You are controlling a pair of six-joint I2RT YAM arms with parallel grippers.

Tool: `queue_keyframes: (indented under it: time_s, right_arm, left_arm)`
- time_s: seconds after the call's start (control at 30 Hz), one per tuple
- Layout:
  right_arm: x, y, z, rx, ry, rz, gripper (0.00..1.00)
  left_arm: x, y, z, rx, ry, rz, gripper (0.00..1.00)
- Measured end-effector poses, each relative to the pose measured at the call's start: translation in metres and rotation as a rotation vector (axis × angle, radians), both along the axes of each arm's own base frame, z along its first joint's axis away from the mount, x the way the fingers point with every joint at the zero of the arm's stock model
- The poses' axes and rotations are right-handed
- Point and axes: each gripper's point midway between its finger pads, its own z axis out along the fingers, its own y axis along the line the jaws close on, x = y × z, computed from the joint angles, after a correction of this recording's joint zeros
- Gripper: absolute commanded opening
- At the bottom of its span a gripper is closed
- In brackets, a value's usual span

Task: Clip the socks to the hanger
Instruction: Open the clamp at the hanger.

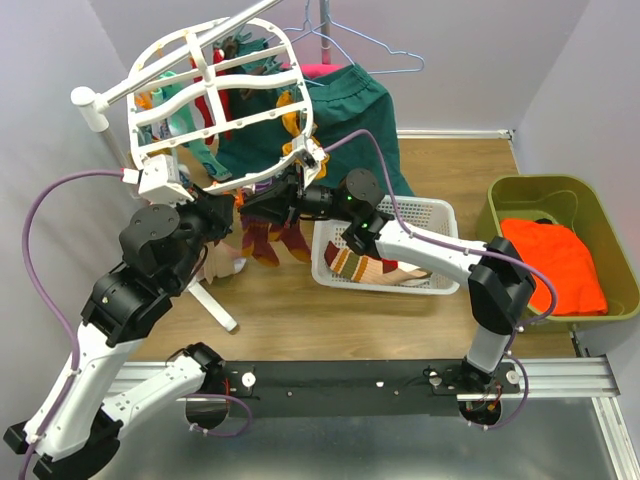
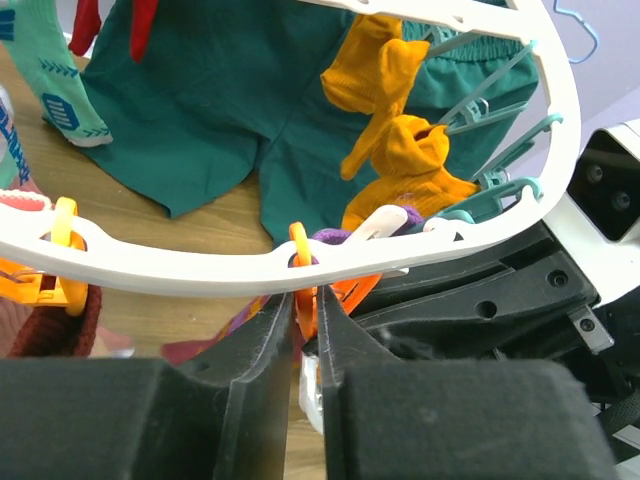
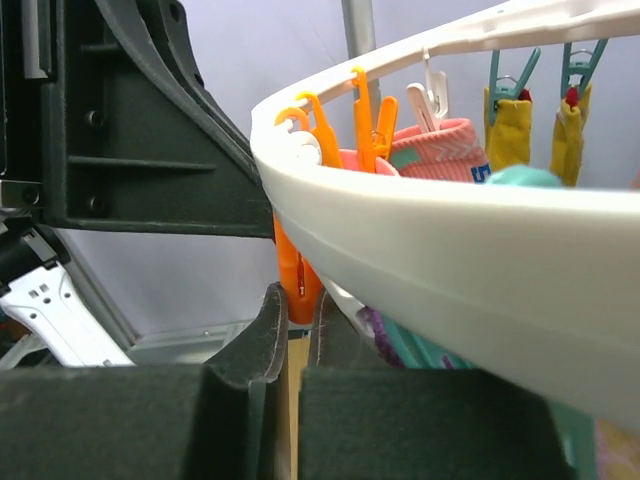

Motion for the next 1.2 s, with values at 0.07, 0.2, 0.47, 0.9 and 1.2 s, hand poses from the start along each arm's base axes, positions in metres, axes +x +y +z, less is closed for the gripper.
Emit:
queue_keyframes:
  time_s: [0.07,0.2,0.47,0.9,1.2]
  right_arm:
    - [0.001,0.0,-0.004,-0.004,-0.016,-0.009,0.01]
    - [0.006,0.0,-0.016,-0.019,-0.037,-0.034,0.01]
    - [0.019,0.003,-0.032,-0.057,-0.1,-0.105,0.01]
    - [0.028,0.003,-0.039,-0.088,-0.175,-0.153,0.01]
    - [0.028,0.003,-0.039,-0.088,-0.188,-0.154,0.01]
  left_arm:
    - [0.001,-0.001,-0.001,0.005,0.01,-0.001,0.4]
    - [0.003,-0.003,-0.002,0.014,0.027,-0.004,0.54]
    - [0.002,-0.008,0.014,-0.018,0.013,-0.025,0.65]
    - [0.011,-0.015,-0.009,0.045,0.103,-0.022,0.68]
    - [0.009,-0.004,-0.018,0.077,0.133,0.02,0.68]
